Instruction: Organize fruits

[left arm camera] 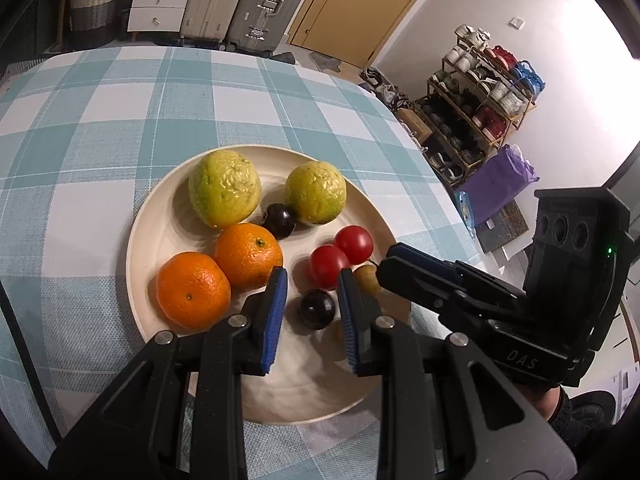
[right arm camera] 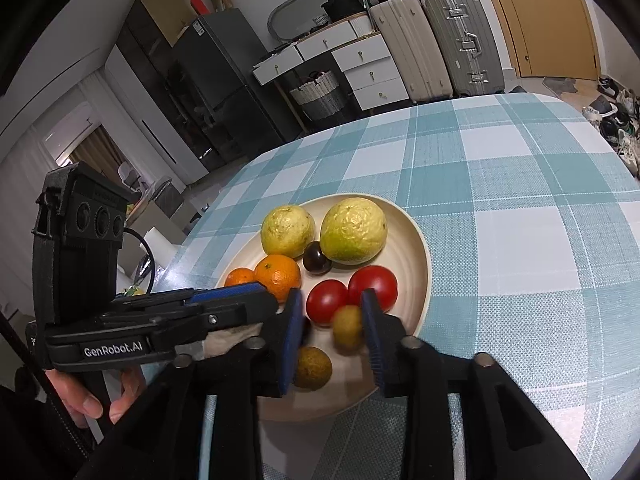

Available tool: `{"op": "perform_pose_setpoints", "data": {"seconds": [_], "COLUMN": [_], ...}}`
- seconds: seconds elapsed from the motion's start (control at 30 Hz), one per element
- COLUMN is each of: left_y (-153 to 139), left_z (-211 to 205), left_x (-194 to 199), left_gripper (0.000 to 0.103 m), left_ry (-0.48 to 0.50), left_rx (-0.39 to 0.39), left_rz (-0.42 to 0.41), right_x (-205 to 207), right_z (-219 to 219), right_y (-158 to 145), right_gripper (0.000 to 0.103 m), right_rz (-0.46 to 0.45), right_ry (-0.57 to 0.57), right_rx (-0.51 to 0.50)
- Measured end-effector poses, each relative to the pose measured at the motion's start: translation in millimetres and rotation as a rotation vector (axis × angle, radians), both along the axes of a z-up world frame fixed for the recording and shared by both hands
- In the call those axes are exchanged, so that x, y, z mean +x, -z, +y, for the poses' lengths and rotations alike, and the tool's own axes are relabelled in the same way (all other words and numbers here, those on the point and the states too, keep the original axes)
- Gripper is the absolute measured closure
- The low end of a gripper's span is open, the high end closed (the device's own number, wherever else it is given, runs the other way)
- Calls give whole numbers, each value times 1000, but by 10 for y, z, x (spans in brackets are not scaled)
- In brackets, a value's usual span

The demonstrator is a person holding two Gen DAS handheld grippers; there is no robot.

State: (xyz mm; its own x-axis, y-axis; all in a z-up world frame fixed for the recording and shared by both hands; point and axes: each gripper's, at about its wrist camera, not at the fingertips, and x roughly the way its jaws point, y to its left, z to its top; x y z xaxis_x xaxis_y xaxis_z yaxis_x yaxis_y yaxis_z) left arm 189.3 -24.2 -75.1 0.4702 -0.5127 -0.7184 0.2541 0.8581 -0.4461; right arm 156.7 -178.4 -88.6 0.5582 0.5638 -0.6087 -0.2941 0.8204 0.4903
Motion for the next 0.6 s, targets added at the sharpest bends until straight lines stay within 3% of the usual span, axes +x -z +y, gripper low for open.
{"op": "perform_pose_setpoints", "data": {"seconds": [0.4,0.47,0.53,0.6], "left_y": [-206,-256,-308,-367], "left_z": [62,59,51,47], "left_x": [-154,-209,-261,-322], "left_gripper": [76,76,76,74], "left_ry": [-22,-18,-11,-13], "left_rx": [-8,0,10,21], "left_rz": [-38,-50,-64,-81], "right_x": [-132,-165,-204,-259], "right_z": [-138,-155,-172,-192], "right_y": [-151,-190,-228,-271], "right_gripper": [53,50,39,37], "right_rz": [-41,-52,-62,-78], "right_ry": [58,67,80,90], "right_rx": [17,13,15,27]}}
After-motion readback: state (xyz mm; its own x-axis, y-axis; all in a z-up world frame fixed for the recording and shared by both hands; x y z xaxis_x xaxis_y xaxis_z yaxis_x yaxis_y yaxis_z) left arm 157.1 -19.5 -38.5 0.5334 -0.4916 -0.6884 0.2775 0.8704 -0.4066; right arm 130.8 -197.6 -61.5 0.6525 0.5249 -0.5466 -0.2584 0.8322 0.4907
